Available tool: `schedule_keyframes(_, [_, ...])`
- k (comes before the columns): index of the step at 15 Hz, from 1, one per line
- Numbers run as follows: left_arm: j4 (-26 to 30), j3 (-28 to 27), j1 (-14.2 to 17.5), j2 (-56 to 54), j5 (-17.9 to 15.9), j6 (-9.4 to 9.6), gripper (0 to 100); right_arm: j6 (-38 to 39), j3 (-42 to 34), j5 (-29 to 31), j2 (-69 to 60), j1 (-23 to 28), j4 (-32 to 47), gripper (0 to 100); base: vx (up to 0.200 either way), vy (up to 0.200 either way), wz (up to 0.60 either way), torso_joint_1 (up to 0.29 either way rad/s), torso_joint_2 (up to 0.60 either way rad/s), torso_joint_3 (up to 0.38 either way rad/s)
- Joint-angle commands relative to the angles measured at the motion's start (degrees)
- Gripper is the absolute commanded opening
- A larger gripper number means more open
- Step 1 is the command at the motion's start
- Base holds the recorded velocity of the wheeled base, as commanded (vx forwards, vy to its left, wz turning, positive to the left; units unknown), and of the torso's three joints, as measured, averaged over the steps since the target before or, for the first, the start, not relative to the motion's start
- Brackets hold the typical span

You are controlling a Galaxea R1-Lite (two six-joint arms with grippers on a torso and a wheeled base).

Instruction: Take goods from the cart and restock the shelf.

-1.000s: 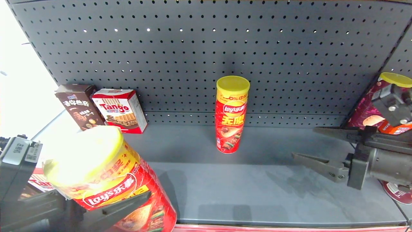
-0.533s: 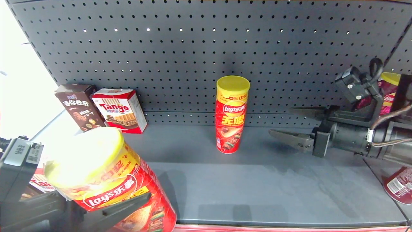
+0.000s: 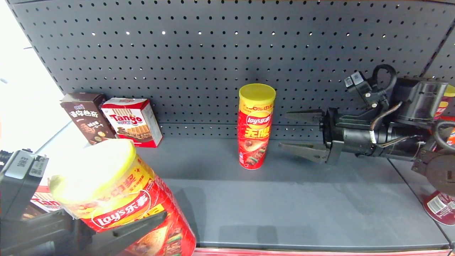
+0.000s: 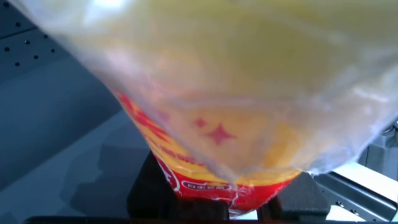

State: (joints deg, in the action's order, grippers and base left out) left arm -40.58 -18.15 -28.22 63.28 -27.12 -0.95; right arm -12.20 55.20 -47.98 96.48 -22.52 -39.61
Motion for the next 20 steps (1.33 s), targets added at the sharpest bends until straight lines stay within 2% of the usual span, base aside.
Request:
schedule_keyframes(1, [0.0, 0.0, 0.0, 0.1, 0.0, -0.02, 0, 0.0, 2.7, -0.8, 4.3, 0.7, -0.6, 100, 0.0, 0.0, 0.0, 0.0, 0.0, 0.0])
schedule_keyframes(16, [0.0, 0.1, 0.2, 0.1, 0.1, -0.1, 0, 0.1, 12.5, -1.4, 18.7, -1.0, -4.1, 100, 0.0, 0.0, 0.0, 0.0, 0.0, 0.0])
schedule_keyframes(20, [-0.1, -0.4, 0.3, 0.2, 0.0, -1.6, 0, 0.1, 13.5, -1.4, 20.4, -1.8, -4.3, 100, 0.0, 0.0, 0.0, 0.0, 0.0, 0.0])
